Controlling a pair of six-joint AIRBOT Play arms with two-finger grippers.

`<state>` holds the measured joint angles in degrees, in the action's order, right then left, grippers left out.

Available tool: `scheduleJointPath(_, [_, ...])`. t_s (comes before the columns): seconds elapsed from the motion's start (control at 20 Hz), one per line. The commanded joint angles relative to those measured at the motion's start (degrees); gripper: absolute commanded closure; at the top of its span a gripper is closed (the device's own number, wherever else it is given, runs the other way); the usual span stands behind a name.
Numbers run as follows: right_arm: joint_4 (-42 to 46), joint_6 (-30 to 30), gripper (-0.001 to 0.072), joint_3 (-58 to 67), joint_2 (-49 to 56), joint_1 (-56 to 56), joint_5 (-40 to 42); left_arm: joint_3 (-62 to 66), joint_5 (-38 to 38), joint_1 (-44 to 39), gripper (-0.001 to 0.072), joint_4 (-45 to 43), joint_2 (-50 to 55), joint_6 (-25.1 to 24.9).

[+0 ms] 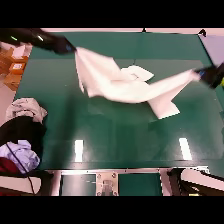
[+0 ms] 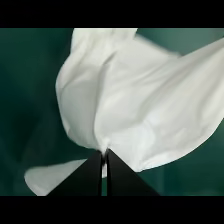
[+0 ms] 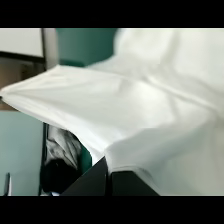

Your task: Fold the shirts.

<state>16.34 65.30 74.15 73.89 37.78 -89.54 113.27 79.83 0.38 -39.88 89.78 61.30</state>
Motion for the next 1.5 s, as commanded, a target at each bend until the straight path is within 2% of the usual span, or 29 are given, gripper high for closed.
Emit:
scheduleJointPath(0.0, [-21.81,3.91,0.0699,18.21,-7.04,2.4,9.55,6.78,-10.21,8.28,0.0686,23.08,-9.16,1.95])
scheduleJointPath(0.1, [-23.93,7.43,0.0699,27.3,-9.99,5.68,20.55,6.43,-17.09,13.79,0.0686,26.88,-15.93,5.92])
scheduleJointPath(0.2, [-24.22,9.79,0.0699,34.73,-12.13,9.7,27.96,6.43,-22.21,18.45,0.0686,27.02,-22.4,8.72])
scheduleJointPath(0.35, [-26.29,9.77,0.0699,40.59,-14.67,16.02,32.63,6.43,-29.22,23.45,0.0685,26.16,-30.53,10.73])
scheduleJointPath(0.5, [-26.34,9.75,0.0699,40.65,-17.09,21.88,30.75,6.43,-32.72,24.48,0.0686,22.21,-35.93,10.73])
scheduleJointPath(0.6, [-25.86,9.77,0.0699,40.65,-17.25,23.45,27.04,6.43,-32.11,24.48,0.0685,17.44,-37.62,12.28])
scheduleJointPath(0.7, [-20.41,9.99,0.0699,40.26,-17.2,23.19,22.95,6.43,-28.7,24.48,0.0686,13.0,-37.62,14.64])
scheduleJointPath(0.85, [-4.5,11.3,0.0699,36.24,-17.2,16.22,19.32,2.21,-21.59,24.48,0.0685,9.88,-36.89,16.24])
scheduleJointPath(1.0, [8.63,11.17,0.0699,23.5,-17.14,3.17,20.33,-9.9,-16.98,24.41,0.0685,9.53,-36.72,14.73])
scheduleJointPath(1.15, [18.45,10.54,0.0699,5.66,-14.84,-8.17,28.85,-26.23,-18.95,20.22,0.0685,9.4,-33.29,10.45])
scheduleJointPath(1.3, [19.08,7.89,0.07,-5.68,-5.99,-13.94,37.62,-40.39,-31.26,11.76,0.0685,9.42,-24.35,3.98])
scheduleJointPath(1.45, [17.4,7.48,0.07,-4.7,9.4,-15.45,42.51,-41.48,-46.01,6.91,0.0685,11.19,-9.07,0.44])
